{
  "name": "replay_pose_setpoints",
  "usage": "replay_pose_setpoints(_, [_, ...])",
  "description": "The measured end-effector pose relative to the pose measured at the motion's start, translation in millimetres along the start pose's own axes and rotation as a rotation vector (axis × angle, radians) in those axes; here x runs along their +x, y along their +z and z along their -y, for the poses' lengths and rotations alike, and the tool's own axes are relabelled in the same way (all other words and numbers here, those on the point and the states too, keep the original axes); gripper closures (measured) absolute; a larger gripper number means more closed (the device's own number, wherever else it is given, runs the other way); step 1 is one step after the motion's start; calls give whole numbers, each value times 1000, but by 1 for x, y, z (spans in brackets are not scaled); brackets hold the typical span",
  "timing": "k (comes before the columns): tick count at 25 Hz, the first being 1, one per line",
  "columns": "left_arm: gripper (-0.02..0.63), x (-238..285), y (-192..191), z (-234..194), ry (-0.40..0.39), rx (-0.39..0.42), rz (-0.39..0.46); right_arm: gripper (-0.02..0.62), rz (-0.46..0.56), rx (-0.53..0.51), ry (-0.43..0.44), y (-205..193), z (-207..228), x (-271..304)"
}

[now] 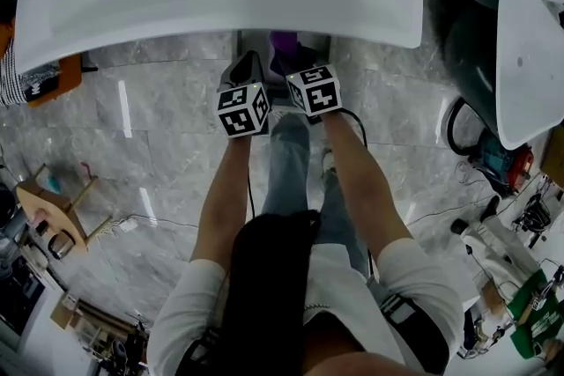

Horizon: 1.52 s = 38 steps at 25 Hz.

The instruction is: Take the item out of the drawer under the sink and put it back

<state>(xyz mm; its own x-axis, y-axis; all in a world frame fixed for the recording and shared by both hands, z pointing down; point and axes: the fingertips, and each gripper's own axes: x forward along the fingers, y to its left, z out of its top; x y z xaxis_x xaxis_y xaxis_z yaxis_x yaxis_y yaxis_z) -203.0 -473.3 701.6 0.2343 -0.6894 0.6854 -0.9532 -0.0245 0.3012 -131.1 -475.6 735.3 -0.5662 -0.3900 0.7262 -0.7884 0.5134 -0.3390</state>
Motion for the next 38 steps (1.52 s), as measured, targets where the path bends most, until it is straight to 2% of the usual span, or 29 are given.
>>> replay_pose_setpoints(5, [603,14,-4,-3,14,18,-25,486,-20,-16,-20,2,6,19])
replay_pose_setpoints(13, [603,19,4,0,16,-48,0,482,-80,-16,-38,-4,23,32])
replay_pose_setpoints(16, [603,20,1,1,12,-47,-6,464,-93,-15,-46,-7,24,31])
replay_pose_setpoints(22, [603,16,1,-5,22,-71,-4,382,-98,-5,-16,-9,14,31])
replay_pose_setpoints(24, [603,15,0,-2,14,-58,-10,323,-89,2,2,-8,11,29])
replay_pose_setpoints(26, [603,17,3,1,12,-43,-5,308,-77,-1,19,-2,11,26])
replay_pose_setpoints(33, [603,-14,23,5,28,-54,47,299,20,6,44,23,-8,-23])
replay_pose_setpoints(38, [603,-52,43,17,65,-55,113,299,90,-8,23,47,-16,-75])
